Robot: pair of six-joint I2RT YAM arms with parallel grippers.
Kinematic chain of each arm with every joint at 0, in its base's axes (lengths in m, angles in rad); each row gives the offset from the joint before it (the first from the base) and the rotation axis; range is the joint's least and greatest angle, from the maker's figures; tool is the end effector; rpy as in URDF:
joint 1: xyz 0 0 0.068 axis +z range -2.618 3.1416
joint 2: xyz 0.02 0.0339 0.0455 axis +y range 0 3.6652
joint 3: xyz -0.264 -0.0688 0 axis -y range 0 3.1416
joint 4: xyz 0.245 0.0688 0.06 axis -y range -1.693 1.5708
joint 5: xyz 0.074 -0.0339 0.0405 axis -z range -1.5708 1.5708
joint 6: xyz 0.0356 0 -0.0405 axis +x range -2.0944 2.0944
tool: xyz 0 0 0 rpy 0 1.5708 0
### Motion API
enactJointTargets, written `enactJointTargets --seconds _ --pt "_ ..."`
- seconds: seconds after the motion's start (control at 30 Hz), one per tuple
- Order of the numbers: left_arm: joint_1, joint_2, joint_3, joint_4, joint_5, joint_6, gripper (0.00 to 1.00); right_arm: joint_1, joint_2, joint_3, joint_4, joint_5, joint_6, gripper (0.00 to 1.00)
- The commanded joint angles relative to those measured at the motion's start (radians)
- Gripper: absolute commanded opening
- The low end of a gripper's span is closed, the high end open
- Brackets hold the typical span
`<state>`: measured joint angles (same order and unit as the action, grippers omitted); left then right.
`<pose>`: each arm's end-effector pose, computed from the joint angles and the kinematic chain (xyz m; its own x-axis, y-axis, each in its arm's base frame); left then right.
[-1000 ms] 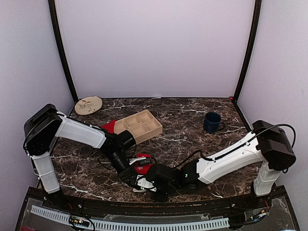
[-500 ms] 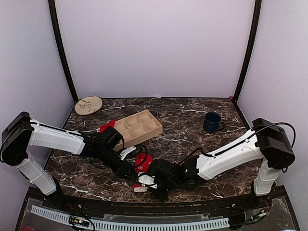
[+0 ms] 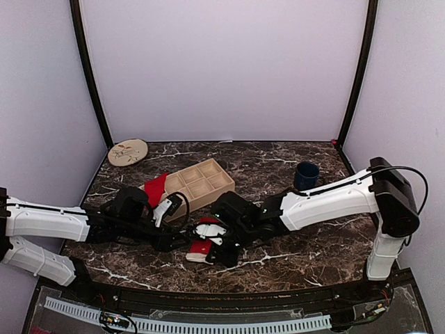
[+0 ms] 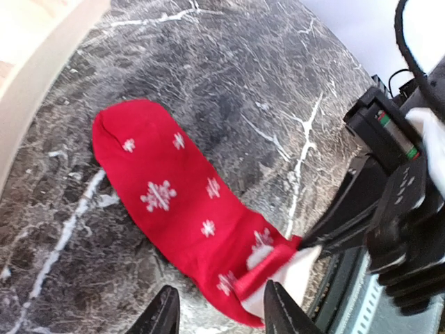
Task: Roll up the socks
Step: Roll the sock at the center of the board.
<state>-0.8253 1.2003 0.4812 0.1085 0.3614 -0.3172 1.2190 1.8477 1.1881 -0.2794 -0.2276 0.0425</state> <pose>0.1510 -0.1821 0.1818 -0.6452 0.2687 -0.7152 0.7184 0.5320 -0.4482 0.1257 0.3658 0.1770 -0.3186 -0.7479 -0.5823 -0.9478 0.2426 0.2070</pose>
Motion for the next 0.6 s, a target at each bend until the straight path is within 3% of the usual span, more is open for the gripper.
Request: enactJointTargets --seconds 0.0,0.23,0.57 --pt "-0.03 -0.056 -0.052 0.092 -0.09 -0.001 0.44 -0.053 0.054 0.063 -0.09 -0.208 0.027 0.0" --pt "-0.103 -0.13 -0.123 0.165 -0.178 0.072 0.41 -0.091 0.144 0.156 -0.225 -0.345 0.004 0.0" --pt "-0.184 -0.18 -0.164 0.208 -0.149 0.154 0.38 -0.116 0.228 0.22 -0.301 -0.474 -0.004 0.0"
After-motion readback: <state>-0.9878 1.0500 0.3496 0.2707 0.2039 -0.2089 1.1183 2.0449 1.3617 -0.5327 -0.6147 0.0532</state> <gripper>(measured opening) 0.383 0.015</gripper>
